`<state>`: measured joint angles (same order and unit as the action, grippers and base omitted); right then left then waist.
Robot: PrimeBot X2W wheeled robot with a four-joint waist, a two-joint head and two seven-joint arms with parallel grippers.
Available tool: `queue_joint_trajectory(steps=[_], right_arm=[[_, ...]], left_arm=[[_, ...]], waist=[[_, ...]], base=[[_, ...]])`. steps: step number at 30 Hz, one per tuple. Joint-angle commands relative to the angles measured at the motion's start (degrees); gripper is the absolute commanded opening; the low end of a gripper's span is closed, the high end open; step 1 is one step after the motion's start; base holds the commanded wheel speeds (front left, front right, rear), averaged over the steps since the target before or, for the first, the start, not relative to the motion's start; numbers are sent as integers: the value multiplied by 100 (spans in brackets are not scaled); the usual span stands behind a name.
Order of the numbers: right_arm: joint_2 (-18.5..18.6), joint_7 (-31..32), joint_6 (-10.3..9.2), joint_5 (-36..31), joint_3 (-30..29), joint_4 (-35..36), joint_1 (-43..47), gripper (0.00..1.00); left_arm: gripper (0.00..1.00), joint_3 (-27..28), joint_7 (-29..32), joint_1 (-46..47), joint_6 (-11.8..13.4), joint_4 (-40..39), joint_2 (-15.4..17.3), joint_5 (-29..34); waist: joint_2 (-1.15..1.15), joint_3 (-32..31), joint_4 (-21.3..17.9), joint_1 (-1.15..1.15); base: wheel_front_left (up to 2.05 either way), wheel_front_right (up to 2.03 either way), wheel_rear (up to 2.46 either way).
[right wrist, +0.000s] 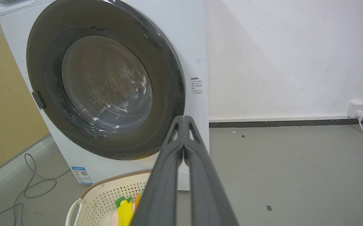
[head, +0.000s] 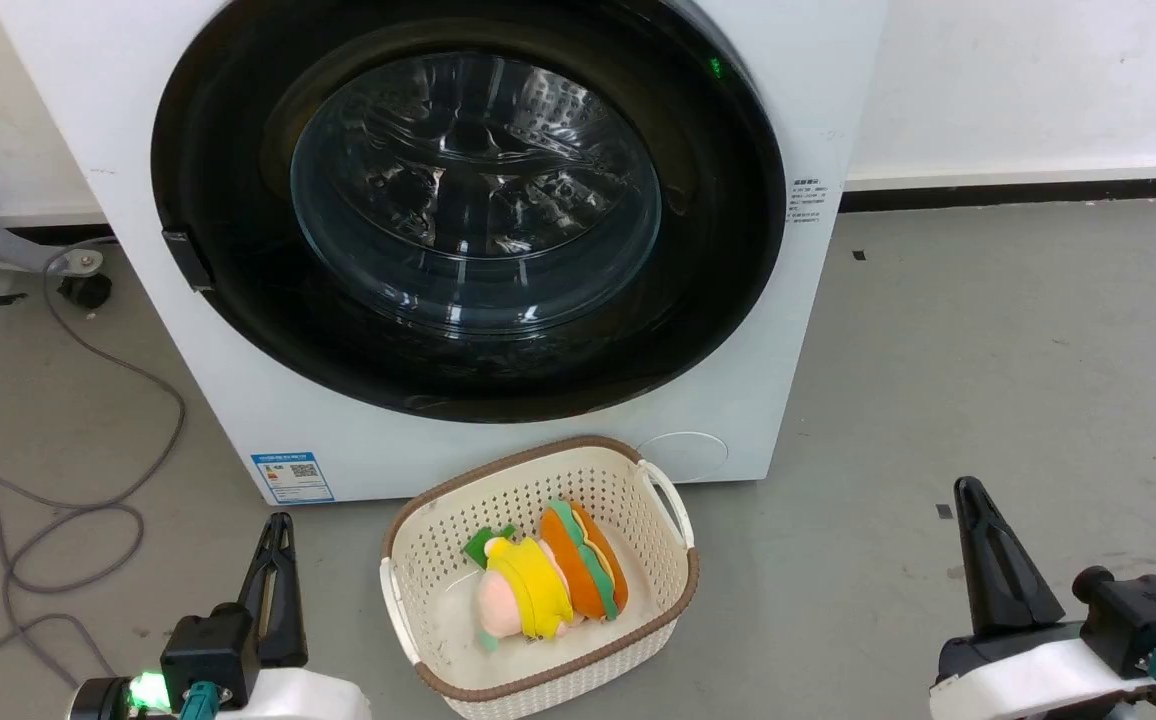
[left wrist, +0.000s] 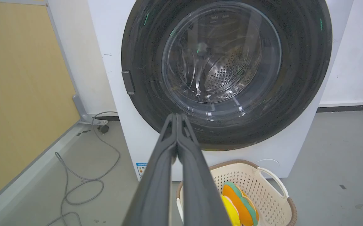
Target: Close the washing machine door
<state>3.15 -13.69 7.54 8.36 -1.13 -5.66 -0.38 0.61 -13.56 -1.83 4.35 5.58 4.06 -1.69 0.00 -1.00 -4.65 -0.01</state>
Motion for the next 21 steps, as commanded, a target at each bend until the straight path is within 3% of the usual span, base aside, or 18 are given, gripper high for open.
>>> queue_joint_trajectory(steps=[1,21], right_arm=[[-2,33,0,-49,9,44,4,0],[-7,268,-1,-188,27,136,10,0]], left_arm=[[0,-4,25,16,-33,-33,-9,14],[0,-14,259,45,-103,-125,-28,42]], waist=[[0,1,4,1],[0,19,86,1]], base=[[0,0,0],[0,0,0]])
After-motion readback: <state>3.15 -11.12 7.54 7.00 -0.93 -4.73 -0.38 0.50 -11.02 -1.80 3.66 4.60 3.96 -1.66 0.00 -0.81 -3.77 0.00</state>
